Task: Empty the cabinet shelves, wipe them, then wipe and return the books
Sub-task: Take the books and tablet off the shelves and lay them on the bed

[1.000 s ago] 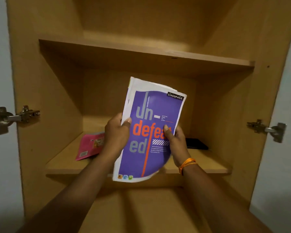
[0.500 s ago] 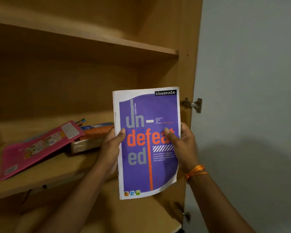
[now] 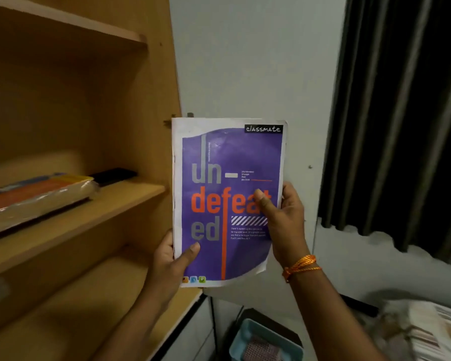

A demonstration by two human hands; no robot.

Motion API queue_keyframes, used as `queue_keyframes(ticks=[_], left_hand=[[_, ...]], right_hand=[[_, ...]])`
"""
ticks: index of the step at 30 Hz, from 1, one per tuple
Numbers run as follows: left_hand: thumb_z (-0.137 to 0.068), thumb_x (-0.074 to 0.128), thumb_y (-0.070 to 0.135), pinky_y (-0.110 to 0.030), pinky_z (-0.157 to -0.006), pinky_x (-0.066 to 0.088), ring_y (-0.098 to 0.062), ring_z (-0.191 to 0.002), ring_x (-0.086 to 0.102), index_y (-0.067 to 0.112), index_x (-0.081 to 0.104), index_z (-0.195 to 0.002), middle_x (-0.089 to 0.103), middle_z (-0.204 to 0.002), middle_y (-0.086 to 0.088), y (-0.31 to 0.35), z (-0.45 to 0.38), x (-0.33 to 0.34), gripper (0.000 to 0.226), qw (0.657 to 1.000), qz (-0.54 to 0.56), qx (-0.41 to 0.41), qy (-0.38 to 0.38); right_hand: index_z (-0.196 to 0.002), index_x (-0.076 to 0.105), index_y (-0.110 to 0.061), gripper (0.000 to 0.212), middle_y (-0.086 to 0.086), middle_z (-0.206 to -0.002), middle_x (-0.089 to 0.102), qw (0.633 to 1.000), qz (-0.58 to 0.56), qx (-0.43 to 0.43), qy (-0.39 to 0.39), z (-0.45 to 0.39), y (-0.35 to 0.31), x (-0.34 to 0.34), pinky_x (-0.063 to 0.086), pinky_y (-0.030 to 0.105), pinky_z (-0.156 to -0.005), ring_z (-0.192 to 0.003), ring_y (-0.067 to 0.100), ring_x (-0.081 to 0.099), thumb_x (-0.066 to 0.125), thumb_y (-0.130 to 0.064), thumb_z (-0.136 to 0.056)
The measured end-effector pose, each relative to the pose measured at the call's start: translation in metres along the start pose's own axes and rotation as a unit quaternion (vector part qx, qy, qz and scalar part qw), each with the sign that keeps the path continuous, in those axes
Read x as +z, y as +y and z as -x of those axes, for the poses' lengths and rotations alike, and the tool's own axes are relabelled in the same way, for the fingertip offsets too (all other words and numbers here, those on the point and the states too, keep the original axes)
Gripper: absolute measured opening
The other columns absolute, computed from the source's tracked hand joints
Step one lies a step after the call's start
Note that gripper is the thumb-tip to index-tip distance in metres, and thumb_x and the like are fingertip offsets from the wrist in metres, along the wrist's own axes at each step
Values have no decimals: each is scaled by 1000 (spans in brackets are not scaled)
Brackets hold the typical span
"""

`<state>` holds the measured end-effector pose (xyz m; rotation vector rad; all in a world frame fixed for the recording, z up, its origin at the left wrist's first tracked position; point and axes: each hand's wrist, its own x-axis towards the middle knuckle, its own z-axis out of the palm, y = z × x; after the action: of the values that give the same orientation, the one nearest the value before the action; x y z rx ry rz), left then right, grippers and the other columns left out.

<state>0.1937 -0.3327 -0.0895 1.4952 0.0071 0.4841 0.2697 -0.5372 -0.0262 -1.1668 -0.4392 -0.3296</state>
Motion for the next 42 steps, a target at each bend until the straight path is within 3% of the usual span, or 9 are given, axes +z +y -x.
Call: queue_keyframes(ticks=[6,13,17,19,23,25,29,34,42], left_hand=[[-86,74,26,-47,-80,63,-29,-103,73,23,60,-124,75,-114,-4,-18,8,75,40,998,-7,-5,-64],[-89,64,31,-38,-72,64,-26,-100,74,21,60,-123,76,-109,-1,-51,64,200,36,984,-16,-44,-173],[-84,71,52,-34,-68,64,-23,-98,75,21,60,-123,76,-111,1,-66,104,274,51,976,-3,-60,-207],[-82,75,45,-39,-70,64,-25,-97,75,20,59,-124,76,-112,-2,-71,115,300,51,971,-8,-73,-229],[-96,64,13,-27,-62,61,-21,-92,76,27,59,-112,76,-106,4,-97,142,371,22,956,-40,-93,-275],[-97,64,16,-30,-64,62,-19,-92,76,31,60,-111,76,-106,6,-112,150,398,21,947,-84,-101,-292],[-97,67,23,-29,-62,59,-16,-90,74,23,59,-119,73,-107,8,-152,157,450,23,914,-171,-104,-352],[-96,68,19,-37,-74,59,-21,-94,72,28,62,-114,73,-109,2,-215,155,515,21,839,-249,-115,-469],[-92,73,19,-36,-83,58,-18,-94,71,24,68,-117,73,-108,3,-331,159,590,25,720,-316,-86,-612]], right_hand=[[-127,55,-10,34,7,-114,74,999,35,22,31,22,-34,-92,62,39,-75,-99,30,74,64,-16,-95],[-125,53,-8,31,9,-112,74,987,85,36,134,76,-78,-228,62,43,-75,-95,31,75,63,-15,-96],[-123,54,-8,30,12,-112,74,972,95,43,210,108,-97,-310,60,51,-81,-96,34,74,64,-12,-96],[-124,55,-10,30,10,-113,74,965,92,49,240,120,-102,-337,60,52,-82,-97,34,74,65,-14,-95],[-121,58,-15,28,7,-111,75,943,94,83,308,153,-108,-411,61,50,-80,-97,32,74,67,-16,-95],[-119,59,-12,26,10,-110,75,928,79,99,351,168,-105,-443,62,46,-78,-95,31,74,67,-9,-94],[-122,55,-1,30,15,-110,73,890,65,142,429,200,-94,-496,62,41,-74,-87,27,74,64,1,-93],[-121,56,-10,27,9,-109,75,834,70,200,509,254,-64,-553,59,37,-65,-83,24,74,59,-1,-96],[-112,59,-7,18,8,-79,69,711,31,288,641,324,20,-619,49,32,-54,-60,23,66,58,-4,-94]])
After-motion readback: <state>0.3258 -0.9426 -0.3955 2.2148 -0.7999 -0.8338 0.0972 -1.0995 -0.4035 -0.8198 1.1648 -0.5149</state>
